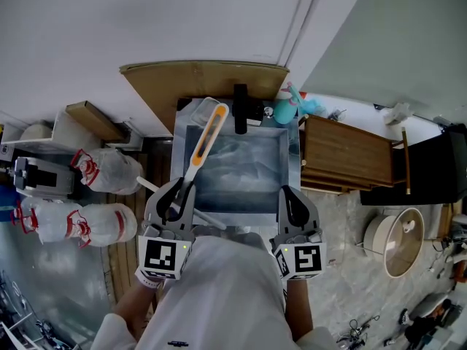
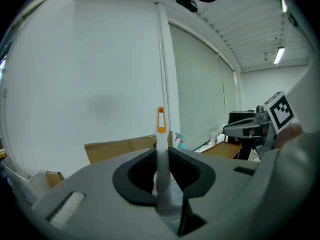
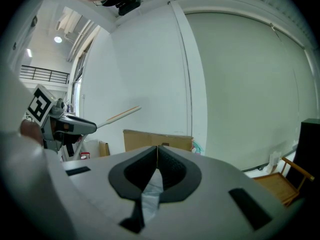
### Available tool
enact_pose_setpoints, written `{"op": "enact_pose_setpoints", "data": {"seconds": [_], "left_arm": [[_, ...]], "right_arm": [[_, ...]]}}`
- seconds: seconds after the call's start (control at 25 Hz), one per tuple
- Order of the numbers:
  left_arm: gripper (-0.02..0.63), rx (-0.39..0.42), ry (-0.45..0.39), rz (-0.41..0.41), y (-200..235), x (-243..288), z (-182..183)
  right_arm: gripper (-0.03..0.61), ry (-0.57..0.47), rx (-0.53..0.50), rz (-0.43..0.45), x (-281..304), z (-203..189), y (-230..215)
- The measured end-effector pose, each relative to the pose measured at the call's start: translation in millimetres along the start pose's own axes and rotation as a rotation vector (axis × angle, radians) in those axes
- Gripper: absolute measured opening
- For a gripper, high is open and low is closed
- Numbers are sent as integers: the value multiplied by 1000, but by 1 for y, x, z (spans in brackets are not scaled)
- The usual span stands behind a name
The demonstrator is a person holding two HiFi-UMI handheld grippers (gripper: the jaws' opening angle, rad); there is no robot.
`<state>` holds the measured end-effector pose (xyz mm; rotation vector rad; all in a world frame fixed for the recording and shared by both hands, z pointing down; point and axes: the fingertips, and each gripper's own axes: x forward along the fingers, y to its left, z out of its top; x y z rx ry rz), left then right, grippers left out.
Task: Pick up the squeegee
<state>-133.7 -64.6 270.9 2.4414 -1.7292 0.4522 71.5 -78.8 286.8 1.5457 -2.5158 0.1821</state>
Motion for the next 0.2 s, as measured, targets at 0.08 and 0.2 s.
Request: {"op": "enact_pose_setpoints", "data": {"seconds": [0.08,0.2], "left_arm": [[74,-1,-1,-2,-1,0,0],[74,-3,-1,-6,-3,0,-1]], "right_arm": [[6,1,-4,-2,-1,0,-1],[6,0,-11,-9,-2,0,-2]]}}
